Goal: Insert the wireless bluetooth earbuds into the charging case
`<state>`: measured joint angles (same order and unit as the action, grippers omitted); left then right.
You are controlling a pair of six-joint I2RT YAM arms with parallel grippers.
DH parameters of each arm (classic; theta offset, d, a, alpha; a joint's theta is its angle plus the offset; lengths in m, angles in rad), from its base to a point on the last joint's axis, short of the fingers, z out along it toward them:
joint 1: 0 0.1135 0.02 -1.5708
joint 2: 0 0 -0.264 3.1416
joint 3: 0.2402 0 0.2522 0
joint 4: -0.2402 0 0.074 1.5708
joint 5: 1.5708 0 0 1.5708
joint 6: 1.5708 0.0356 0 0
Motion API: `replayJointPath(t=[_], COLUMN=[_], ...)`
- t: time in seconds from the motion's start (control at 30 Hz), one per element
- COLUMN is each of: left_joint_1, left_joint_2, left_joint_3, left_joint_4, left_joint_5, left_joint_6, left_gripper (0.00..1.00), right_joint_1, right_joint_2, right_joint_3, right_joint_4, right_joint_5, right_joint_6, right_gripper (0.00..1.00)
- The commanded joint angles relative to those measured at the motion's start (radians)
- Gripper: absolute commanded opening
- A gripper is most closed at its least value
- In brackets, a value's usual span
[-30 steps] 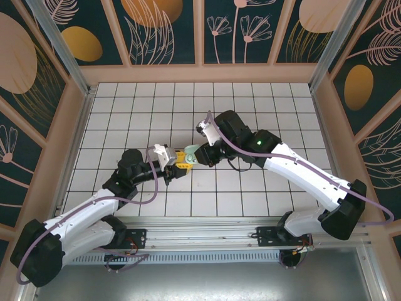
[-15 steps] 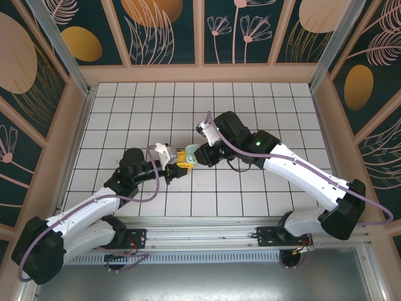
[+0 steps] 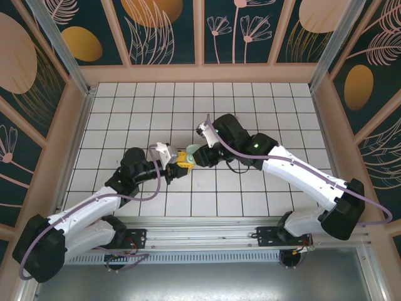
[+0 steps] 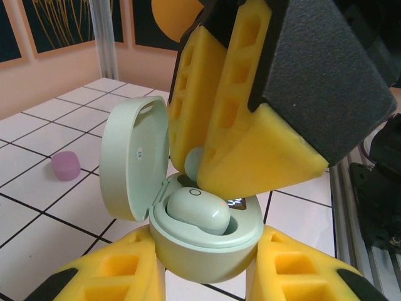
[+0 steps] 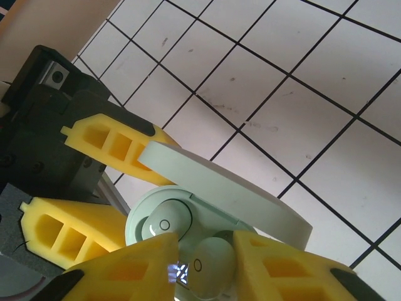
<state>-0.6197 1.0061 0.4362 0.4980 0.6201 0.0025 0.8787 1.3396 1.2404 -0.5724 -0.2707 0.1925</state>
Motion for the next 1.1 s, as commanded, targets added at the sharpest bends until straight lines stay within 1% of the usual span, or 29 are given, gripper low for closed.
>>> replayJointPath(t=[0.0,0.07,0.47,1.07], left_joint_1=[-0.009,-0.009,-0.009,-0.009], left_joint_2=[-0.007,-0.005,0.013,0.025], left_joint_3=[0.044,0.044,0.029,0.013], left_joint_4=[0.111,0.115,0.157,0.178], left_joint_5=[0.076,0.078,0.082,0.083], left_joint_6=[-0.005,-0.007,-0.024,-0.031], left_gripper=[0.01,0.02,0.01,0.01], right_joint_1=[0.002,0.002,0.002,0.002], right_joint_2=[-0.011,-0.008,-0.009,-0.02], right_joint_3=[-0.007,0.003,0.069,0.132], right_joint_4=[0.03,0.027,0.001,-0.023], right_joint_5=[0.036,0.037,0.066,0.087], right_joint_6=[-0.002,0.001,0.014,0.007], right_gripper=[0.33,0.34,0.36,0.37])
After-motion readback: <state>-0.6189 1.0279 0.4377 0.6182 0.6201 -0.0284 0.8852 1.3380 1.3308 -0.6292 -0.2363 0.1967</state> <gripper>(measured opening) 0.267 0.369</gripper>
